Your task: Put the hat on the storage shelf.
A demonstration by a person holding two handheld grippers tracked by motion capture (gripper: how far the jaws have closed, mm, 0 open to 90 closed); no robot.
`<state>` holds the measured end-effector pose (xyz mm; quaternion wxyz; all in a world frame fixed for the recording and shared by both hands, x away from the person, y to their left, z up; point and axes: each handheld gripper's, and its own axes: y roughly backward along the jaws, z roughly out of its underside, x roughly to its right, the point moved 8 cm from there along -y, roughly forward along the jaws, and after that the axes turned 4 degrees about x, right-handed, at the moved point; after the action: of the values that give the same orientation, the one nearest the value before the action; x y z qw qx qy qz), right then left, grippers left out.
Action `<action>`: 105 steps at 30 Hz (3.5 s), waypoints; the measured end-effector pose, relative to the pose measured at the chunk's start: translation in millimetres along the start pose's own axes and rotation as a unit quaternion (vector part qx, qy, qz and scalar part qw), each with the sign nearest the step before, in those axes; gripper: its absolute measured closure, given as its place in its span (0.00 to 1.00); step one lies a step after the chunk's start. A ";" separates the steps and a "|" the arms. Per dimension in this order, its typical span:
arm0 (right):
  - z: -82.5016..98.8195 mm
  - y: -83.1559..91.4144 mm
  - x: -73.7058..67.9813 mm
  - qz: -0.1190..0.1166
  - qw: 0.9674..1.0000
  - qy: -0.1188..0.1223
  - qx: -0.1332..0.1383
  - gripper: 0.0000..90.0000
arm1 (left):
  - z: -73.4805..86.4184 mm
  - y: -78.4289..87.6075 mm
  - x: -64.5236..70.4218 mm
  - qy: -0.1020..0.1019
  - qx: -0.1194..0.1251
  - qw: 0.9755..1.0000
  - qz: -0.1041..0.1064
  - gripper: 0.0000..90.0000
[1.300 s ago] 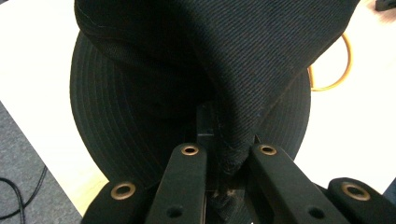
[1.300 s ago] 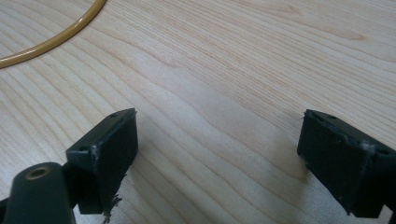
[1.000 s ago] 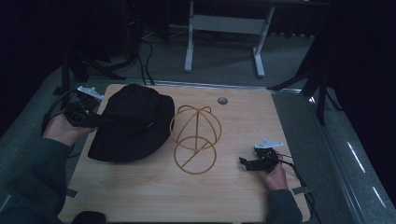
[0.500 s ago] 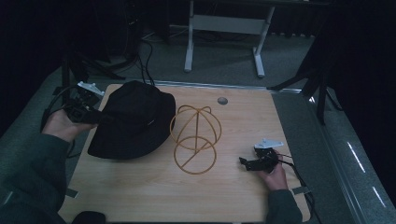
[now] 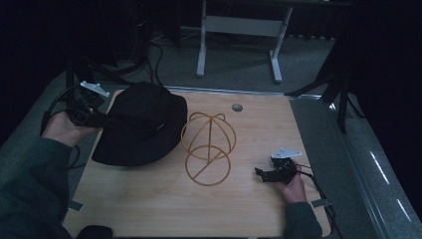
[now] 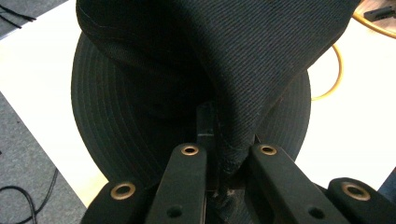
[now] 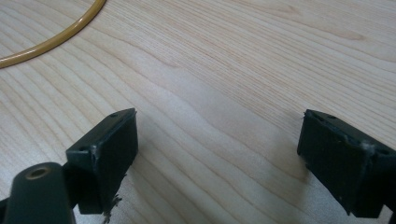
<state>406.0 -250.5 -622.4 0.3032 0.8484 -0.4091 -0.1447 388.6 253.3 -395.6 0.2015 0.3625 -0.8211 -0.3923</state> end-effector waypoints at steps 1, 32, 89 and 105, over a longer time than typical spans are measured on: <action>0.0 0.0 0.0 0.000 1.000 0.000 0.000 0.14 | -0.4 0.4 -0.1 0.000 0.000 1.000 0.000 0.98; 0.0 0.1 0.0 0.000 1.000 0.000 -0.001 0.14 | -14.8 19.4 -1.6 -0.010 0.013 1.000 0.009 0.98; 0.2 0.2 0.2 0.000 1.000 0.002 -0.001 0.14 | -38.1 50.4 4.2 -0.020 0.050 0.998 0.027 0.98; 0.2 0.2 0.2 0.000 1.000 0.001 -0.001 0.14 | -44.2 59.0 12.1 -0.028 0.070 0.996 0.049 0.98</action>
<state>405.9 -250.8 -622.4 0.3046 0.8483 -0.4084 -0.1439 382.0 247.5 -321.4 0.1716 0.3236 -0.8688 -0.3333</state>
